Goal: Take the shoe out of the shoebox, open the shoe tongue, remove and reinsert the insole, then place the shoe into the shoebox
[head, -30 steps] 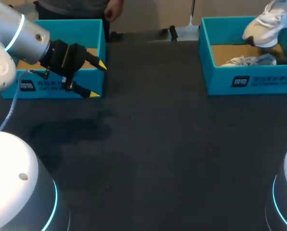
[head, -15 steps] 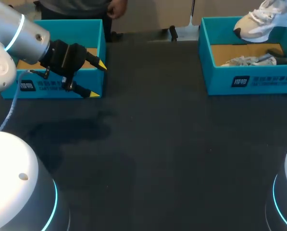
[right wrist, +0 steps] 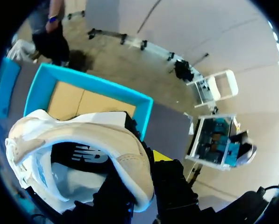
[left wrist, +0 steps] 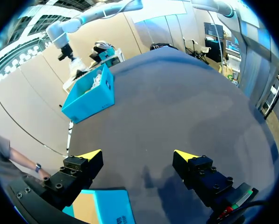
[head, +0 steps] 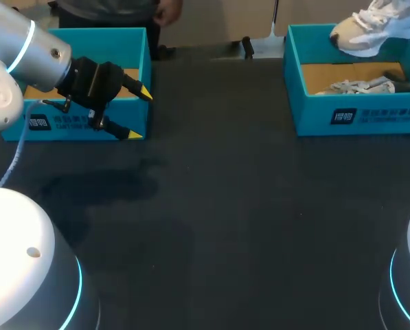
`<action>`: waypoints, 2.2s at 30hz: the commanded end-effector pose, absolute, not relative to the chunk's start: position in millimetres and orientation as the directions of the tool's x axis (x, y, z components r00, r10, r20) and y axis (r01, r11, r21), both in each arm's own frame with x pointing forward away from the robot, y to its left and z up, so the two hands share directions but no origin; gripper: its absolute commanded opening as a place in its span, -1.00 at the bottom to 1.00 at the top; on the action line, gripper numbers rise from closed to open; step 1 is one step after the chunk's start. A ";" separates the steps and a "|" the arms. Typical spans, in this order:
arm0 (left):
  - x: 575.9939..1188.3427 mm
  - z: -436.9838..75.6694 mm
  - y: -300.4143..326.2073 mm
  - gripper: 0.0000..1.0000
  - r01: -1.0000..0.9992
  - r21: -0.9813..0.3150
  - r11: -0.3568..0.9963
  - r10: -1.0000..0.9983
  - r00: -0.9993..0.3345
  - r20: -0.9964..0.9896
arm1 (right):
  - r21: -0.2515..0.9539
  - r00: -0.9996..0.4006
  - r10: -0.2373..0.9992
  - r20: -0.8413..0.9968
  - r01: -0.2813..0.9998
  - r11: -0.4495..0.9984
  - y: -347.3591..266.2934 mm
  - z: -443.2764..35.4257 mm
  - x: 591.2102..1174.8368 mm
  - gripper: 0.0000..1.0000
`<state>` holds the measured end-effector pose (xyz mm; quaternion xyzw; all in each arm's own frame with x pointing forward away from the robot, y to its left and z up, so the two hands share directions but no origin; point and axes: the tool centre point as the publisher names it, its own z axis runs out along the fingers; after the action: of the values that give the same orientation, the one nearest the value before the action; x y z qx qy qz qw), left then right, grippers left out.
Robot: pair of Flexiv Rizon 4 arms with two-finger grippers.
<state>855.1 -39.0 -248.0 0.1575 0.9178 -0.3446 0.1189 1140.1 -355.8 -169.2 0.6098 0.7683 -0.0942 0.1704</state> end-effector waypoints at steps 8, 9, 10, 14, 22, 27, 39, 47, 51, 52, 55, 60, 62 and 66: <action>854.3 -247.7 -39.0 1.00 0.371 -0.592 0.715 0.208 -0.922 -0.327 | 0.081 0.068 0.911 -0.406 0.996 -0.038 -341.9 -179.6 1134.6 -1.00; 854.3 -247.7 -39.0 1.00 0.371 -0.592 0.715 0.208 -0.922 -0.327 | 0.097 0.076 0.912 -0.402 0.994 -0.040 -340.6 -180.1 1134.7 -1.00; 854.3 -247.7 -39.0 1.00 0.371 -0.592 0.715 0.208 -0.922 -0.327 | 0.103 0.089 0.907 -0.412 0.993 -0.051 -339.6 -180.0 1134.2 -1.00; 854.3 -247.7 -39.0 1.00 0.371 -0.592 0.715 0.208 -0.922 -0.327 | 0.116 0.114 0.903 -0.415 0.991 -0.072 -340.4 -183.0 1129.6 -1.00; 854.3 -247.7 -39.0 1.00 0.371 -0.592 0.715 0.208 -0.922 -0.327 | 0.116 0.121 0.902 -0.414 0.990 -0.080 -341.1 -182.6 1128.2 -1.00; 854.3 -247.7 -39.0 1.00 0.371 -0.592 0.715 0.208 -0.922 -0.327 | 0.116 0.121 0.902 -0.414 0.990 -0.080 -341.1 -182.6 1128.2 -1.00; 854.3 -247.7 -39.0 1.00 0.371 -0.592 0.715 0.208 -0.922 -0.327 | 0.111 0.116 0.908 -0.402 0.991 -0.077 -337.1 -190.4 1131.2 -1.00; 854.3 -247.7 -39.0 1.00 0.371 -0.592 0.715 0.208 -0.922 -0.327 | 0.099 0.116 0.914 -0.389 0.991 -0.084 -335.1 -209.2 1136.4 -1.00; 854.3 -247.7 -39.0 1.00 0.371 -0.592 0.715 0.208 -0.922 -0.327 | 0.093 0.118 0.914 -0.387 0.992 -0.089 -335.2 -218.3 1138.1 -1.00; 854.3 -247.7 -39.0 1.00 0.371 -0.592 0.715 0.208 -0.922 -0.327 | 0.091 0.120 0.914 -0.387 0.992 -0.092 -335.9 -220.4 1138.4 -1.00; 854.3 -247.7 -39.0 1.00 0.371 -0.592 0.715 0.208 -0.922 -0.327 | 0.088 0.125 0.914 -0.387 0.991 -0.099 -337.1 -225.6 1140.3 -1.00; 854.3 -247.7 -39.0 1.00 0.371 -0.592 0.715 0.208 -0.922 -0.327 | 0.089 0.138 0.915 -0.379 0.990 -0.113 -340.2 -233.1 1146.3 -1.00; 854.3 -247.7 -39.0 1.00 0.371 -0.592 0.715 0.208 -0.922 -0.327 | 0.088 0.141 0.913 -0.382 0.989 -0.116 -341.9 -236.5 1149.5 -1.00; 854.3 -247.7 -39.0 1.00 0.371 -0.592 0.715 0.208 -0.922 -0.327 | 0.099 0.157 0.898 -0.411 0.987 -0.128 -345.5 -244.3 1155.3 -1.00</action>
<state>855.0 -39.1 -248.0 0.1575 0.9178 -0.3446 0.1189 1146.1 -346.6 -238.0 0.7389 0.6399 -0.1177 0.1754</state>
